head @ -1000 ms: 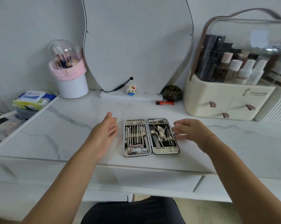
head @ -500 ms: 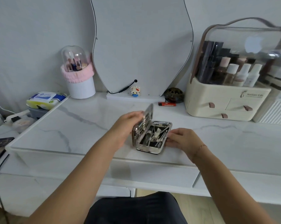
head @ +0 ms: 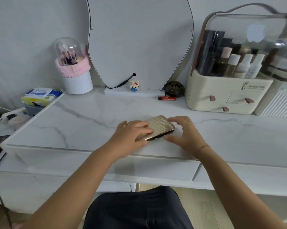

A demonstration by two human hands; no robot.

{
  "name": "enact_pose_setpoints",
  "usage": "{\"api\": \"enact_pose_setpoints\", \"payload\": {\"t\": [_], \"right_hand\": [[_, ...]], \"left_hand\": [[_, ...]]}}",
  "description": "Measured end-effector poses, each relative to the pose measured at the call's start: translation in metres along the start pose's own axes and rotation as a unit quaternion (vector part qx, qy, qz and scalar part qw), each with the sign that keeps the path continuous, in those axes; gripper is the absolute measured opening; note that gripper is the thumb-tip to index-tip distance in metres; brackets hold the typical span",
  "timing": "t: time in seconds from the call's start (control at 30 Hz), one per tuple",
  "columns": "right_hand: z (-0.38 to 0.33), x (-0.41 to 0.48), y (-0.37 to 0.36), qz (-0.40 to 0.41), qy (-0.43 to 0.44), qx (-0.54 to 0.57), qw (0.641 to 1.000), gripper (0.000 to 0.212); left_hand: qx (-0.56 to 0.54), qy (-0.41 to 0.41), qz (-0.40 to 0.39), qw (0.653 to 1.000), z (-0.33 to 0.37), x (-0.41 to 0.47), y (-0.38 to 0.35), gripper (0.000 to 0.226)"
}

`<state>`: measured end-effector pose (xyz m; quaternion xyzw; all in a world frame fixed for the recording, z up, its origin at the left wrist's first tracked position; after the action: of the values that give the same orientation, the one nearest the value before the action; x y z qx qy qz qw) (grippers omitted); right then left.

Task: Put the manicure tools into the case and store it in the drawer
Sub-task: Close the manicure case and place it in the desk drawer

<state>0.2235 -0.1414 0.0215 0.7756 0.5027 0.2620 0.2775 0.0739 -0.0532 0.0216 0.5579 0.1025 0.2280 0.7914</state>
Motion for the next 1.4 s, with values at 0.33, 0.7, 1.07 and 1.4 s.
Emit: {"api": "enact_pose_setpoints", "payload": {"t": [0.33, 0.7, 1.07, 1.4], "right_hand": [[-0.021, 0.011, -0.039, 0.005, 0.012, -0.119, 0.993, 0.063], [-0.030, 0.010, -0.040, 0.000, 0.011, -0.203, 0.979, 0.059], [-0.020, 0.009, -0.043, -0.063, 0.031, -0.214, 0.974, 0.060], [-0.014, 0.007, -0.020, 0.032, -0.009, -0.119, 0.992, 0.050]], "left_hand": [[-0.091, 0.002, 0.066, 0.994, -0.023, -0.006, -0.010, 0.045], [-0.109, 0.010, 0.069, 0.992, -0.025, -0.004, -0.010, 0.044], [-0.043, 0.000, 0.096, 0.994, -0.023, -0.005, -0.008, 0.041], [-0.134, 0.088, 0.156, 0.975, -0.042, -0.009, 0.003, 0.055]]}}
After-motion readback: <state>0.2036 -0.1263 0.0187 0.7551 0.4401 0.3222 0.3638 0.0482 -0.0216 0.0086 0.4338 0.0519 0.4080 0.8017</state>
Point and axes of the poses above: each hand's wrist, its own x-axis towards the middle knuckle, its own y-axis out of the back of the hand, z = x × y, the point moved 9 cm from there along x, towards the middle knuckle, and after that the axes turned 6 degrees about -z, right-handed, at the moved point
